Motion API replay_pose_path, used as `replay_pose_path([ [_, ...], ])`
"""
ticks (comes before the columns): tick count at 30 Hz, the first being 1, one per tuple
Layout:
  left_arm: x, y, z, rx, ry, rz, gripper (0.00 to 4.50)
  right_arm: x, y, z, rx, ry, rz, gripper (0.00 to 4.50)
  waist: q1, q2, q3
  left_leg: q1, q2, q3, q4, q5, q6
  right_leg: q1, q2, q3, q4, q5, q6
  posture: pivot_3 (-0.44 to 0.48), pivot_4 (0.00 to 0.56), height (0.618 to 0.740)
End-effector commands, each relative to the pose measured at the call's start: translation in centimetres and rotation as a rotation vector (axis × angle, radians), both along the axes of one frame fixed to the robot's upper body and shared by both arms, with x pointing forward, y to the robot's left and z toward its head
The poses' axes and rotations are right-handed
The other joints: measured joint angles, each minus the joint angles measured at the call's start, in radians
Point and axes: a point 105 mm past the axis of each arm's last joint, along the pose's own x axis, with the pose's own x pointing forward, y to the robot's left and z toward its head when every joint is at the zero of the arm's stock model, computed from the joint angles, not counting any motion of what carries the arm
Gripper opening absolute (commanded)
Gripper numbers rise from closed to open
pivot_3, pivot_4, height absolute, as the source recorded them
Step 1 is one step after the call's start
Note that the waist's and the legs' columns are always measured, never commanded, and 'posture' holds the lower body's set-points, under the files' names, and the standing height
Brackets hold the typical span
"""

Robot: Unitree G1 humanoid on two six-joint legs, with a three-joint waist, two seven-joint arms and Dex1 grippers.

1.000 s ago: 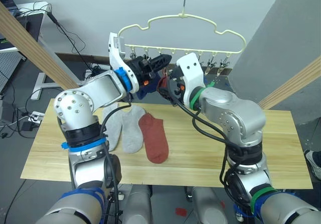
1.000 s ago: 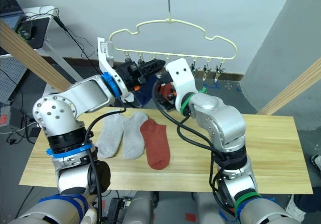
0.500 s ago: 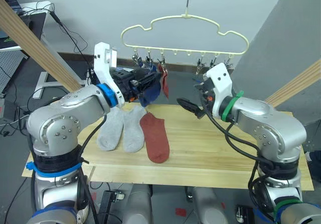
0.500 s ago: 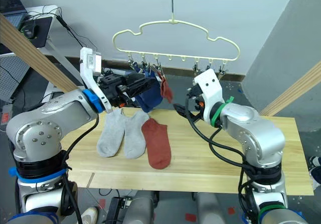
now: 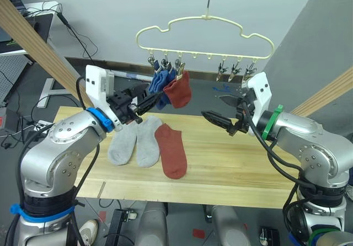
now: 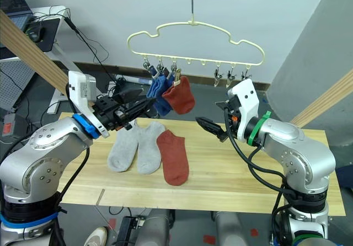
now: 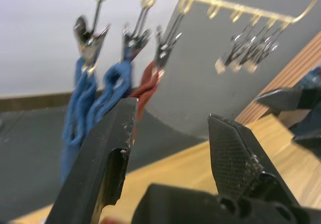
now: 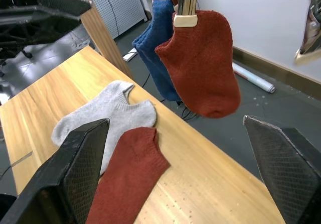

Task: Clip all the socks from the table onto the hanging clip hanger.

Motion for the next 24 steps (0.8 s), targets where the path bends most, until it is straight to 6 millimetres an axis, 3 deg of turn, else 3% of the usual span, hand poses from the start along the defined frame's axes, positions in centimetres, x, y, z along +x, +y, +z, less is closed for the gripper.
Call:
replay_pose_path([
  [1, -1.3, 0.6, 0.8, 0.063, -0.039, -0.002, 2.55, -1.1, 0.3, 1.0, 0.029, -0.057, 0.013, 4.47, 0.000, 0.000, -0.002, 0.000, 0.000, 0.000, 0.000, 0.000, 0.000, 0.000, 0.000, 0.000, 0.000, 0.001, -0.001, 0.062, 0.245, 0.740],
  [7, -1.7, 1.5, 0.9, 0.129, 0.039, -0.066, 2.55, -0.5, 1.0, 1.0, 0.068, -0.060, -0.119, 4.47, 0.001, -0.003, -0.007, 0.000, 0.000, -0.001, 0.000, 0.000, -0.001, 0.000, 0.000, -0.001, 0.001, 0.003, -0.004, 0.068, 0.249, 0.740],
  [20, -1.4, -1.2, 5.1, -0.047, -0.079, -0.271, 2.55, 1.0, 2.6, 2.5, 0.129, -0.100, -0.386, 4.47, 0.000, -0.002, -0.006, 0.000, 0.001, -0.001, 0.000, 0.002, -0.002, -0.001, 0.001, -0.001, 0.002, 0.003, -0.005, 0.027, 0.337, 0.740],
  [24, -1.6, -1.6, 5.9, -0.097, -0.086, -0.340, 2.55, 1.5, 2.6, 2.9, 0.145, -0.106, -0.441, 3.56, 0.000, -0.002, -0.006, 0.000, 0.001, -0.001, 0.000, 0.002, -0.002, -0.001, 0.001, -0.001, 0.002, 0.003, -0.005, 0.028, 0.344, 0.740],
])
